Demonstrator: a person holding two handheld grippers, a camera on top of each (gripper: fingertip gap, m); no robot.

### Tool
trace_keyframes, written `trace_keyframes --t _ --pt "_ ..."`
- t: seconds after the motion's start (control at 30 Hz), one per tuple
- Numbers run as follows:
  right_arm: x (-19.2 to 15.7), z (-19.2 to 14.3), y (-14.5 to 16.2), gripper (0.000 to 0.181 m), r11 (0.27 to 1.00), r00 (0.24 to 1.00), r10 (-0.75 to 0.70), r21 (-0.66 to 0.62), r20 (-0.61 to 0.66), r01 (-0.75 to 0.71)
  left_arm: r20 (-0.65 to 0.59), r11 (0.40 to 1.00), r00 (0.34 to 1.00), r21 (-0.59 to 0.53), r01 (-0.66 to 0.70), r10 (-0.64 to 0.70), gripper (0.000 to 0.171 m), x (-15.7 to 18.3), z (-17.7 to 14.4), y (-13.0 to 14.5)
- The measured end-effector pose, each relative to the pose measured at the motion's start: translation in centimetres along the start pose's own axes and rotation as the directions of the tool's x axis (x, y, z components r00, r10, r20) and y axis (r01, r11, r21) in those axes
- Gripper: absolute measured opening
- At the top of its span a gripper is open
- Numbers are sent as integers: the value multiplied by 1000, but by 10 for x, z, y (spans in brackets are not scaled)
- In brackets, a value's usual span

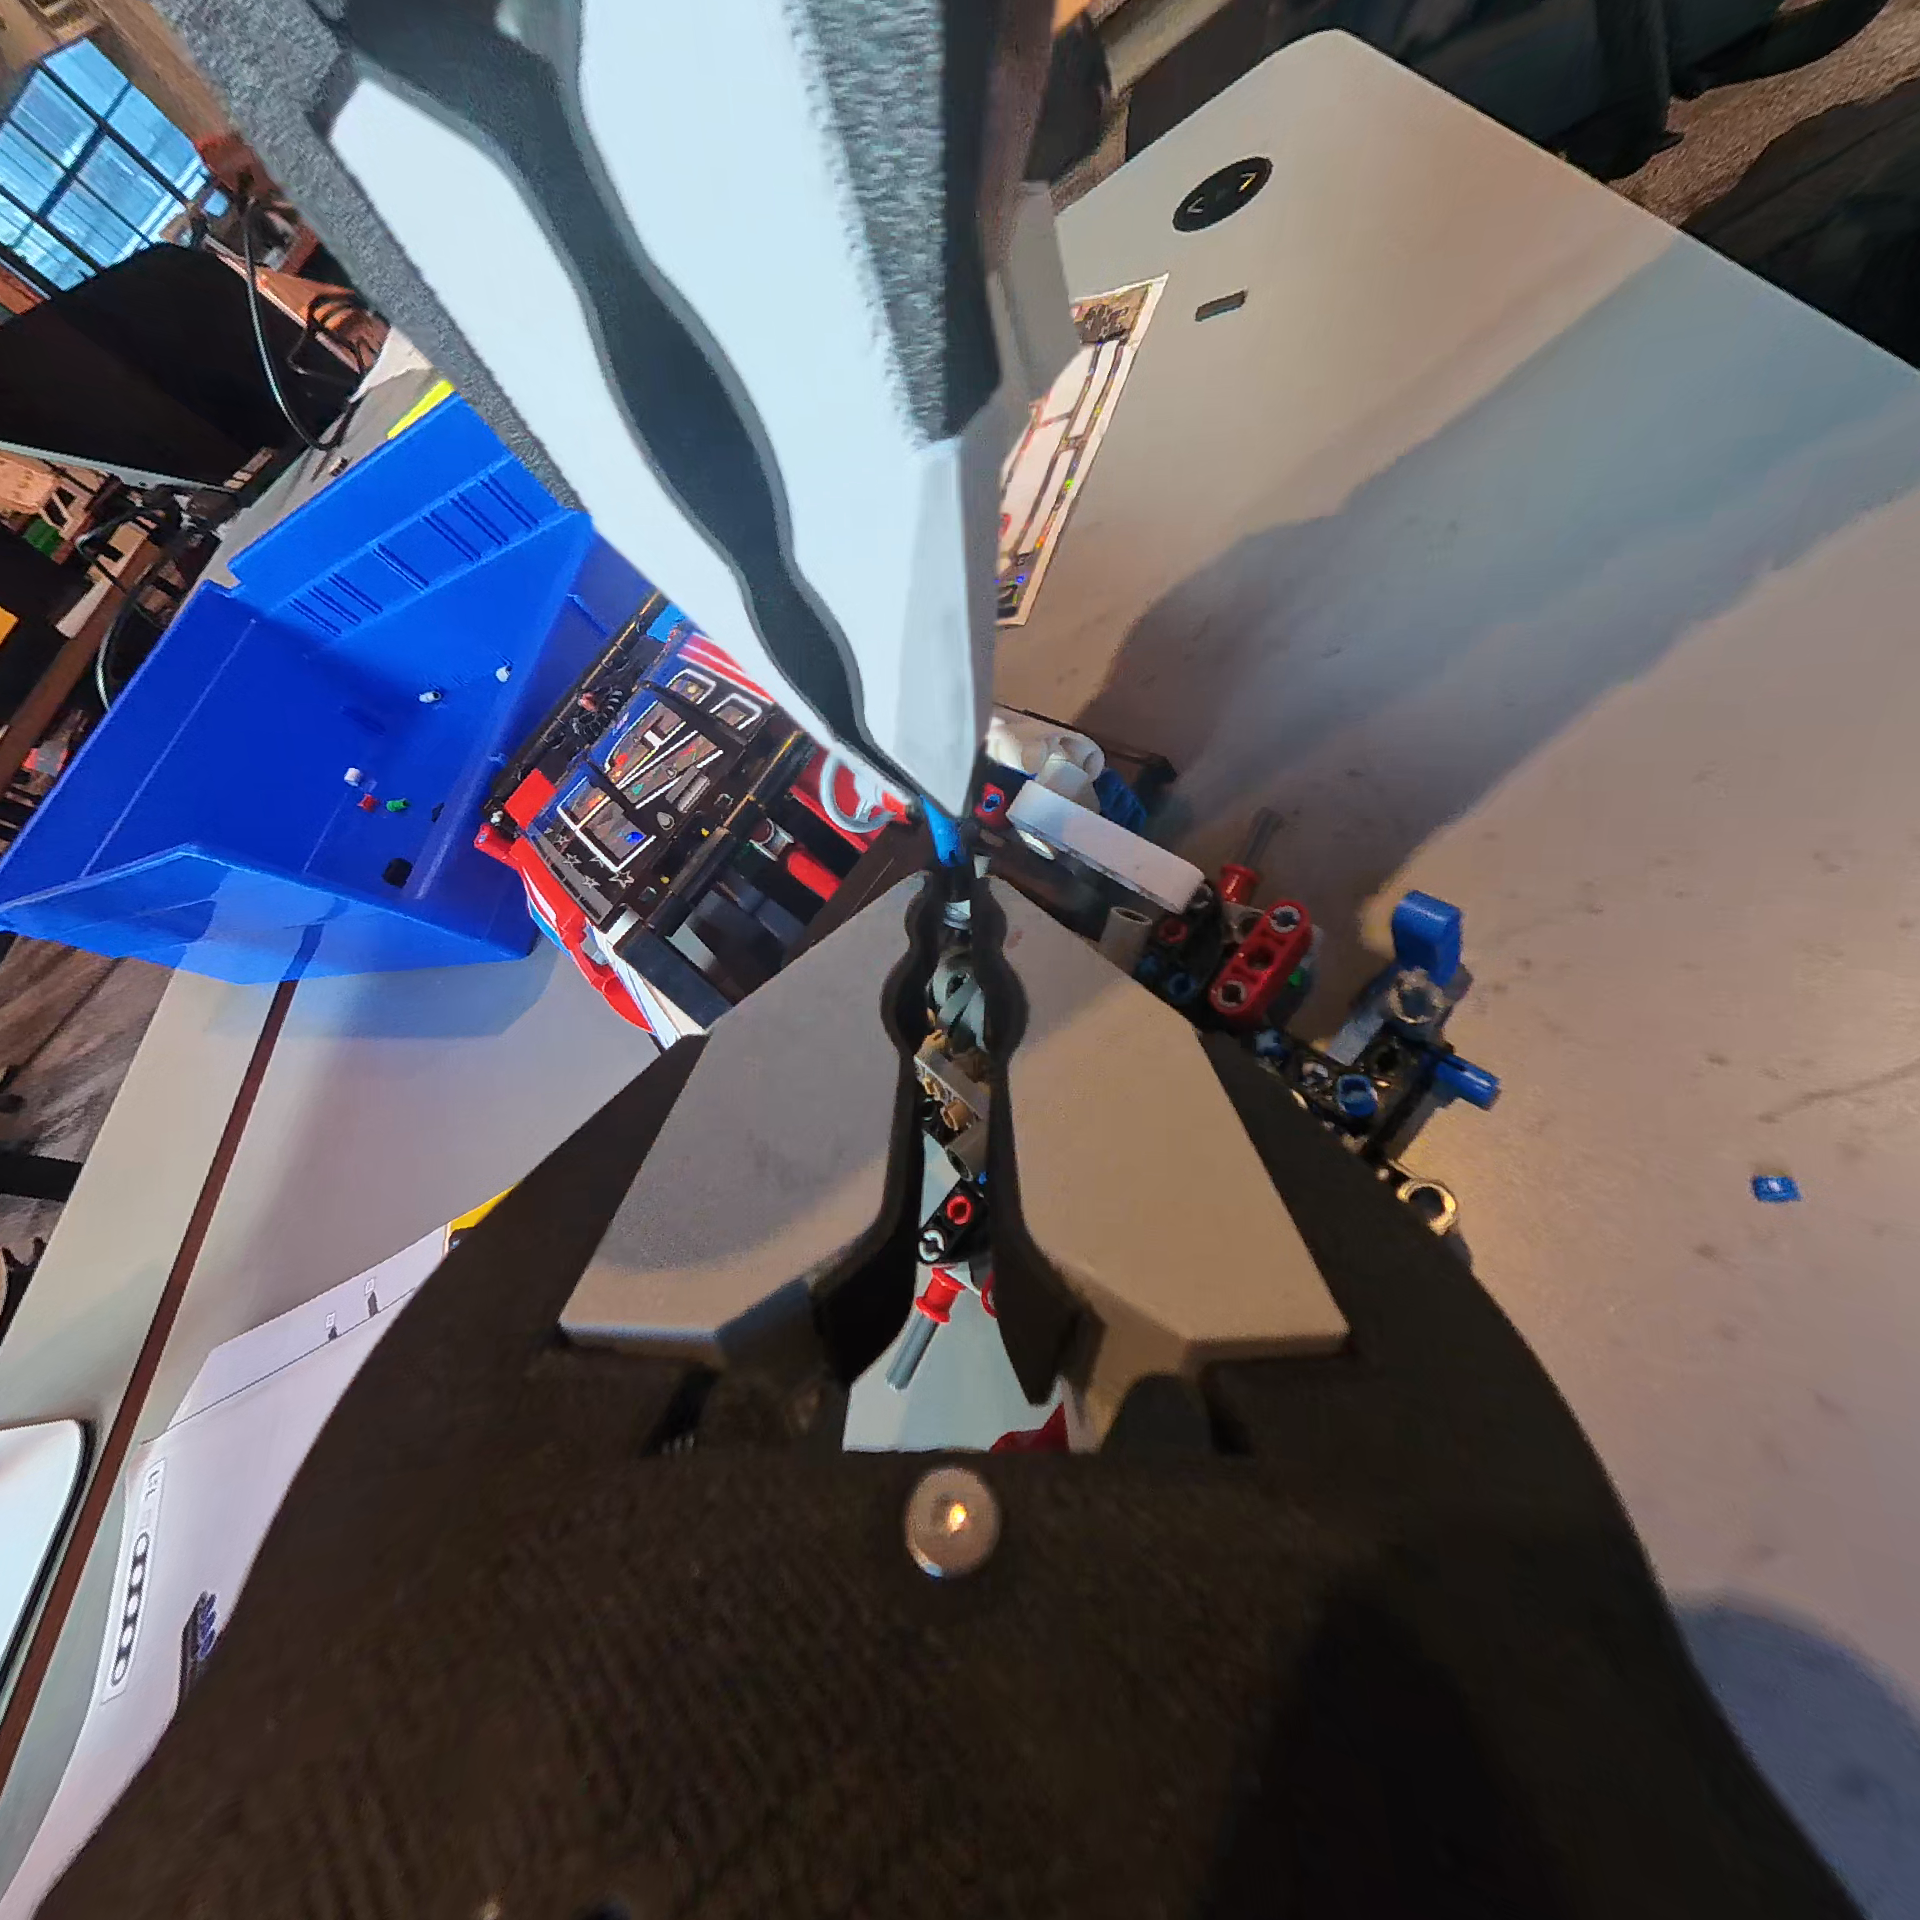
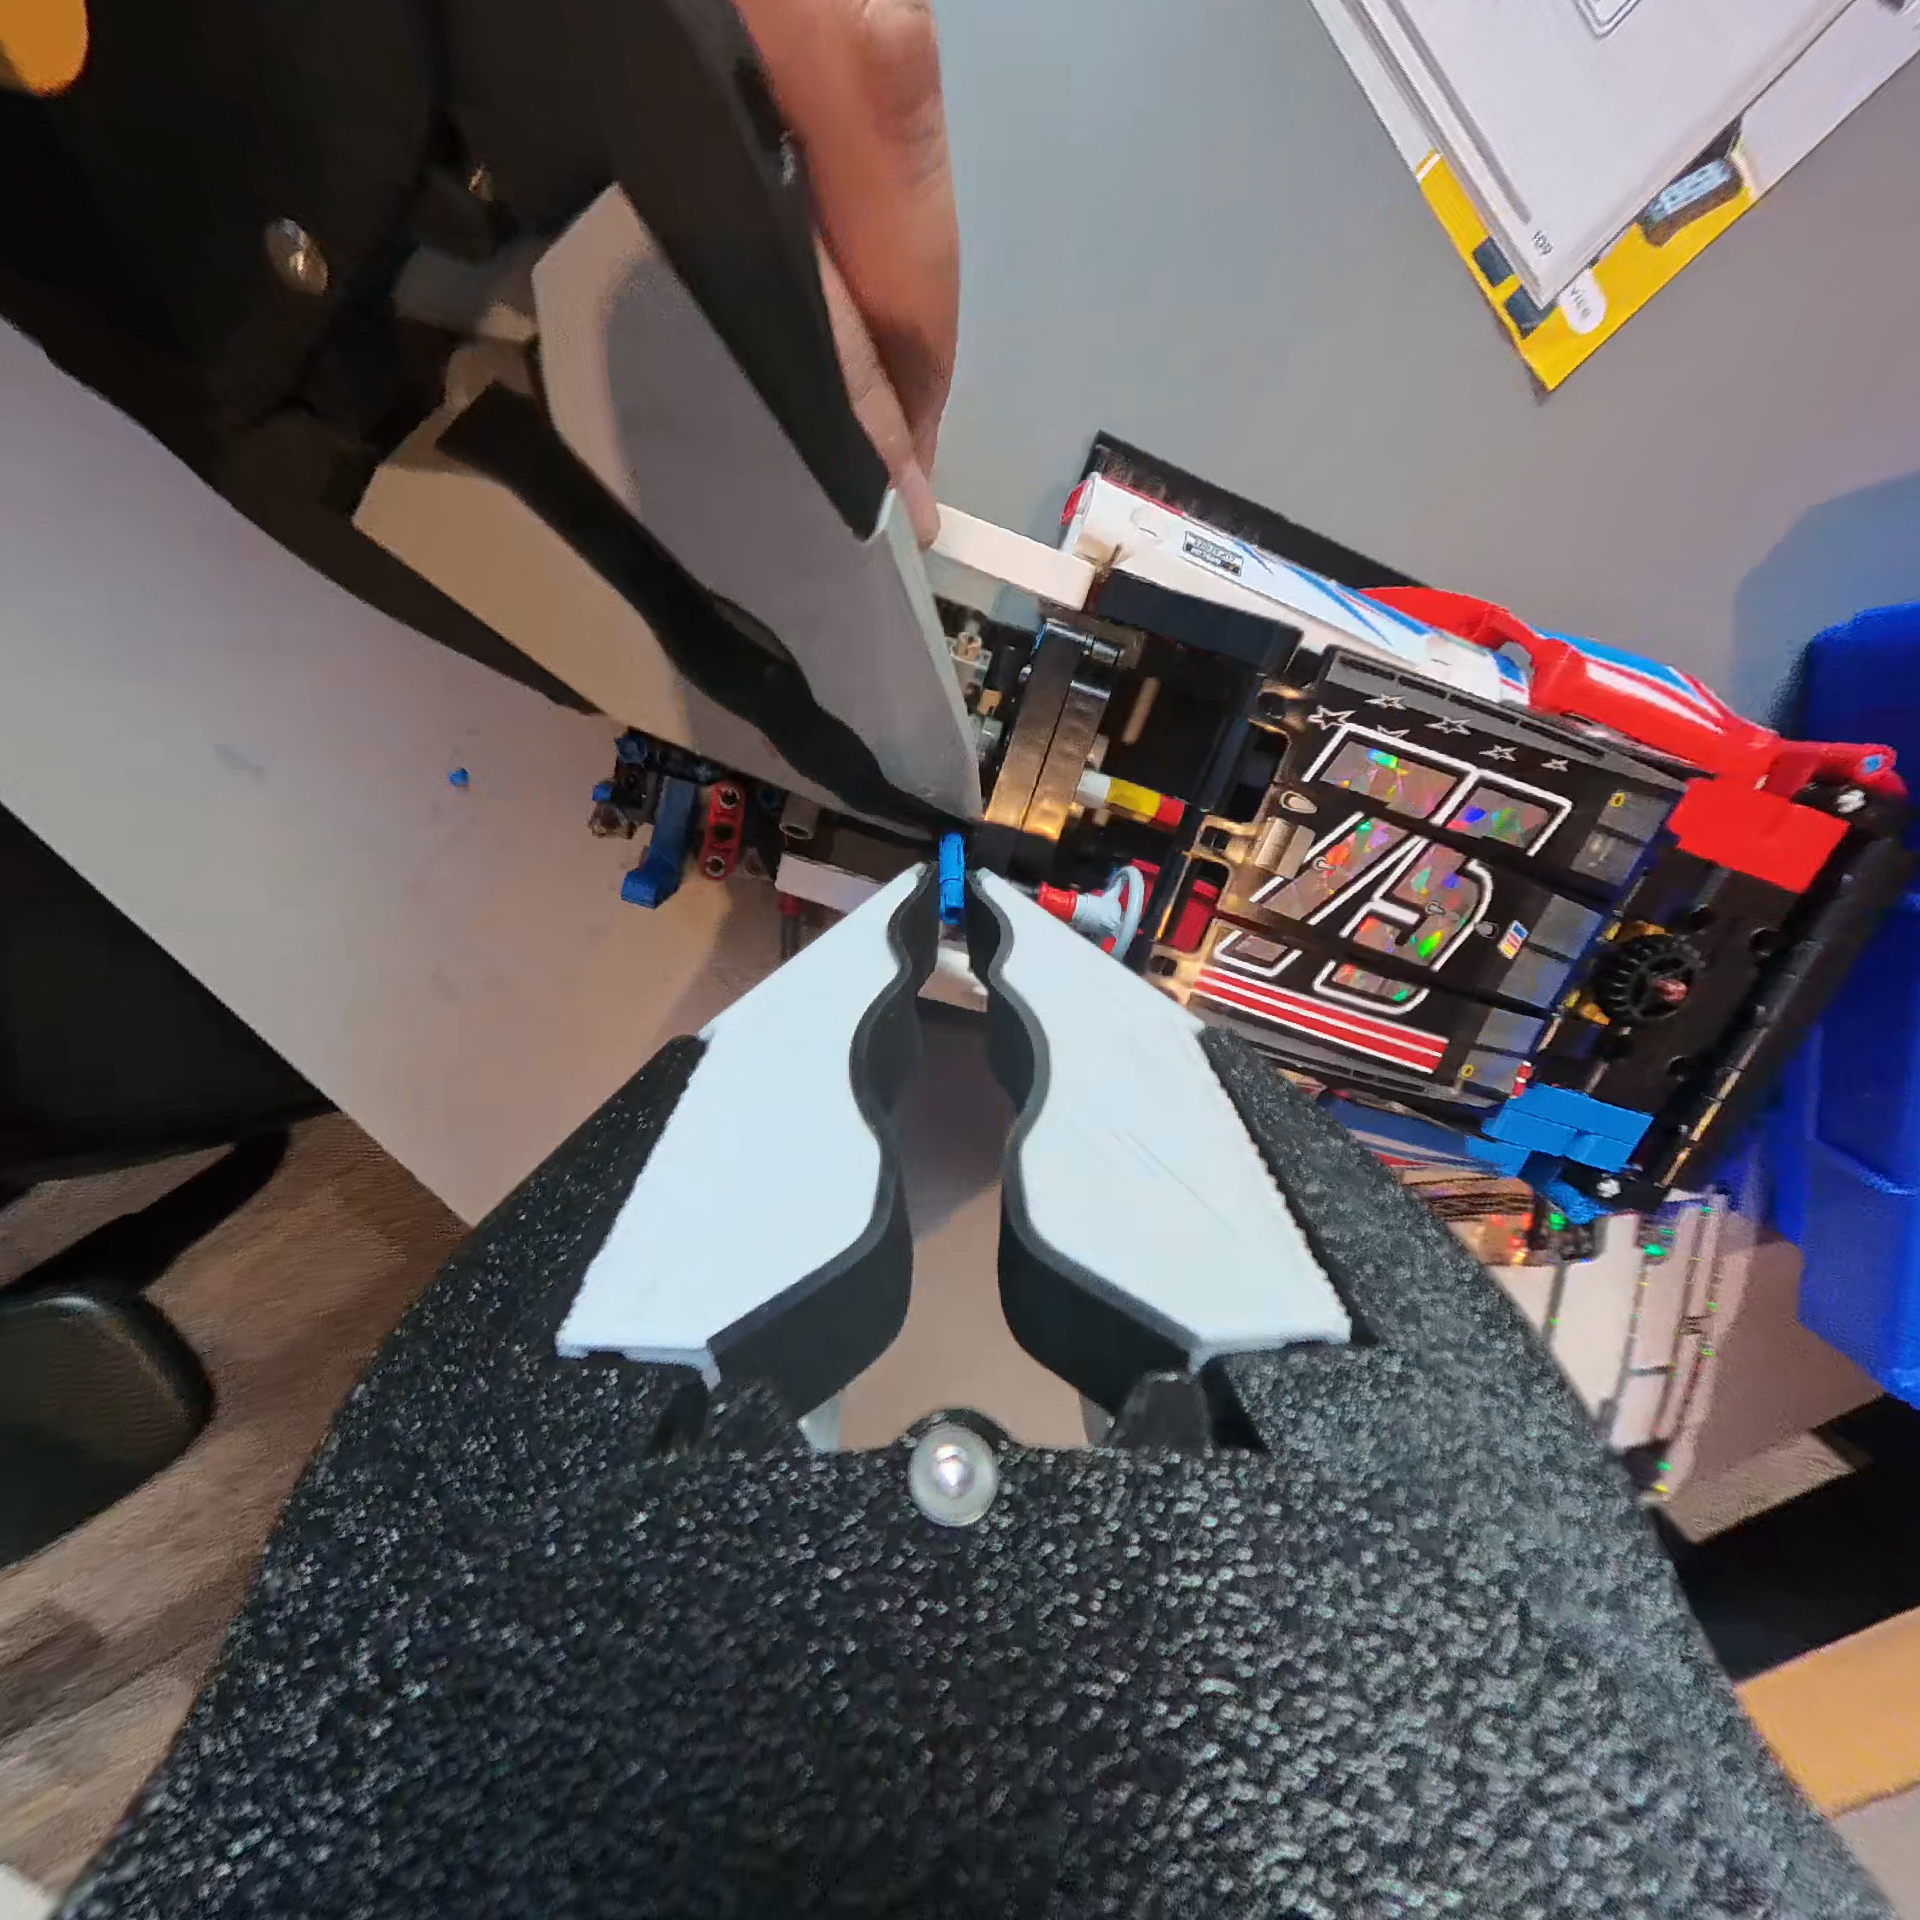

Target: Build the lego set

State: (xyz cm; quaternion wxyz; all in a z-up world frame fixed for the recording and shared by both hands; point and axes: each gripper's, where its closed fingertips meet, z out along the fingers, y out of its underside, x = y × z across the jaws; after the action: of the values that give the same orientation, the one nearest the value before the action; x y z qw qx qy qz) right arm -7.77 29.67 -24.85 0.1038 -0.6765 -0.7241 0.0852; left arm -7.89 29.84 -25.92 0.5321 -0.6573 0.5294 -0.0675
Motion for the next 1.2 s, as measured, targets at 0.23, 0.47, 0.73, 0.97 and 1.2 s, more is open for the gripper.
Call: trace_keyframes --t 0.23,0.47,0.73,0.97,1.2 --pt "-1 3 -7 4 1000 1000 4 -15 14 -4 -2 1000 1000 9 12 -12 1 2 1 -2" --pt "3 -12 -4 4 924 984 169 357 -56 -139 -21 1000 1000 25 15 -14 0 7 0 -4" --pt "-11 -30 2 4 570 911 351 723 214 -390 -4 998 999 51 40 -40 4 1 -6 -11" --pt "-18 -31 -5 4 449 881 337 766 331 -460 -3 995 1000 95 27 -27 7 6 -11 -29" --pt "-19 -28 -8 4 429 876 343 773 340 -468 54 994 998 105 -31 25 2 3 -12 -32"
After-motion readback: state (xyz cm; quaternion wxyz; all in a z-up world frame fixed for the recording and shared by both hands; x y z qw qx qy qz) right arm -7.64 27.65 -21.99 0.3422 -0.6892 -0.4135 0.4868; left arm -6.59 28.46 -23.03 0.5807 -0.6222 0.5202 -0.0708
